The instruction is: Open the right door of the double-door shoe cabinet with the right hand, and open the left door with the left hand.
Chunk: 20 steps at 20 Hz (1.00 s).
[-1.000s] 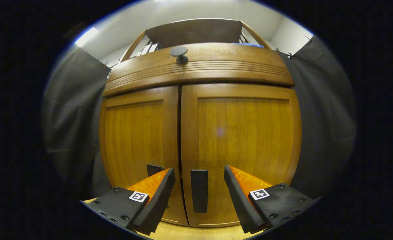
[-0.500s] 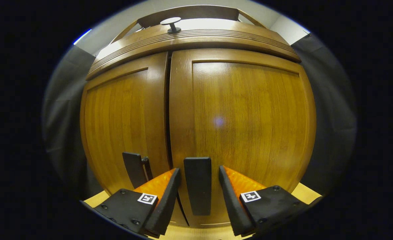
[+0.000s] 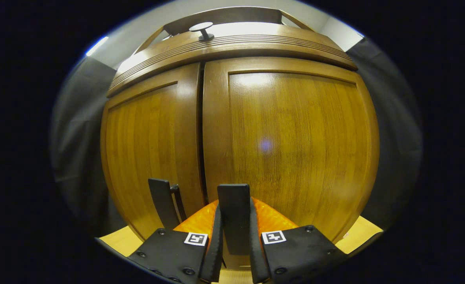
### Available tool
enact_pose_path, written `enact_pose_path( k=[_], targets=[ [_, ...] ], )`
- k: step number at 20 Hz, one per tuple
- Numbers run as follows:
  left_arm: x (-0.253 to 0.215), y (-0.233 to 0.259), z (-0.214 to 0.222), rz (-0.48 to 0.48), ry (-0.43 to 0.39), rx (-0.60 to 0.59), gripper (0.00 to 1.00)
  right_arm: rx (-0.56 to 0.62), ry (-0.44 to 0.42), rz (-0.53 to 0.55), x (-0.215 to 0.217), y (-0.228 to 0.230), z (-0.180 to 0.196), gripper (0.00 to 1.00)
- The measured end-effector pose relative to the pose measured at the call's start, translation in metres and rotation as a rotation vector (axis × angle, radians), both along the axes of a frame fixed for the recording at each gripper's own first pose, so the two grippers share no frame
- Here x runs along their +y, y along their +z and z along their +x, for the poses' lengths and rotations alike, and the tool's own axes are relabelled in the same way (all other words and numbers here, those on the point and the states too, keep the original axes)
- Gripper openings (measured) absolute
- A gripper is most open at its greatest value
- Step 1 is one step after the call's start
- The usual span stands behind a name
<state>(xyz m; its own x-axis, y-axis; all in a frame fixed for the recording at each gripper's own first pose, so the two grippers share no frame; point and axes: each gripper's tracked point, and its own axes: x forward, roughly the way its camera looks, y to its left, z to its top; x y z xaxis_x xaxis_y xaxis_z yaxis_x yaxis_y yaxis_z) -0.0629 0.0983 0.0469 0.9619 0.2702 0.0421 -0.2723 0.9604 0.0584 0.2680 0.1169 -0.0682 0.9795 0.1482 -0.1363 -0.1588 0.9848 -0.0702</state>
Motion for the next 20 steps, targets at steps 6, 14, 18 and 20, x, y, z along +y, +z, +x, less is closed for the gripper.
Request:
enact_pose_path(
  k=[6, 14, 18, 20],
  targets=[
    [-0.028, -0.011, 0.001, -0.045, -0.077, 0.028, 0.92, 0.041, 0.004, 0.001, -0.001, -0.002, -0.006, 0.27],
    [-0.03, -0.011, -0.005, -0.046, -0.071, 0.024, 0.92, 0.055, 0.056, 0.033, -0.015, 0.005, -0.064, 0.31],
    [-0.039, -0.016, -0.002, -0.056, -0.104, 0.028, 0.92, 0.057, 0.054, 0.035, -0.033, 0.013, -0.095, 0.3],
    [-0.05, -0.018, 0.006, -0.06, -0.136, 0.034, 0.92, 0.058, 0.047, 0.035, -0.045, 0.017, -0.114, 0.3]
  ],
)
